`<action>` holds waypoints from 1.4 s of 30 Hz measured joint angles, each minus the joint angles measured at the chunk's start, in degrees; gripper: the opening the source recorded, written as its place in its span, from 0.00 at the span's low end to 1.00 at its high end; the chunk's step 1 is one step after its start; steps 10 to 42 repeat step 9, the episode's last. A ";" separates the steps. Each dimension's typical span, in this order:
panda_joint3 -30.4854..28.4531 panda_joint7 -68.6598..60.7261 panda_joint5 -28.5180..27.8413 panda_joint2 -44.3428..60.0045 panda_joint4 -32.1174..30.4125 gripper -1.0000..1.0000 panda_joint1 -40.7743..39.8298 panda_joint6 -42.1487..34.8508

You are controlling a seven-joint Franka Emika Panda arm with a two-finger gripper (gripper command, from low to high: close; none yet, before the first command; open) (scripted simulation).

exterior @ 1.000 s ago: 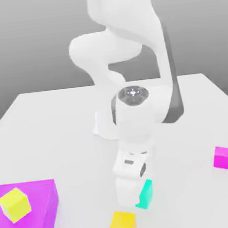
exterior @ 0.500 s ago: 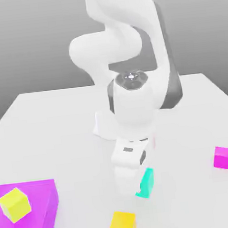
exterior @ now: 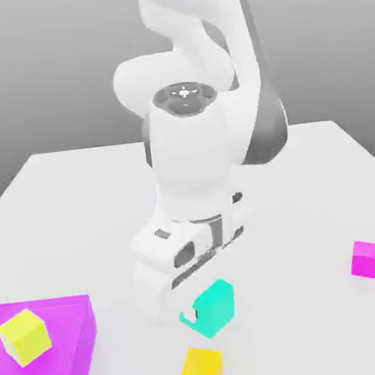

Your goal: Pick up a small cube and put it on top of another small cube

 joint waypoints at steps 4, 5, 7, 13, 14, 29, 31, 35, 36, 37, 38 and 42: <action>2.05 -2.05 4.05 7.50 1.16 1.00 -1.59 6.09; 2.05 -2.05 4.05 7.50 1.16 1.00 -1.59 6.09; 2.05 -2.05 4.05 7.50 1.16 1.00 -1.59 6.09; 2.05 -2.05 4.05 7.50 1.16 1.00 -1.59 6.09; 2.05 -2.05 4.05 7.50 1.16 1.00 -1.59 6.09; 2.05 -2.05 4.05 7.50 1.16 1.00 -1.59 6.09; 2.05 -2.05 4.05 7.50 1.16 1.00 -1.59 6.09; 2.05 -2.05 4.05 7.50 1.16 1.00 -1.59 6.09; 2.05 -2.05 4.05 7.50 1.16 1.00 -1.59 6.09; 2.05 -2.05 4.05 7.50 1.16 1.00 -1.59 6.09; 2.05 -2.05 4.05 7.50 1.16 1.00 -1.59 6.09; 2.05 -2.05 4.05 7.50 1.16 1.00 -1.59 6.09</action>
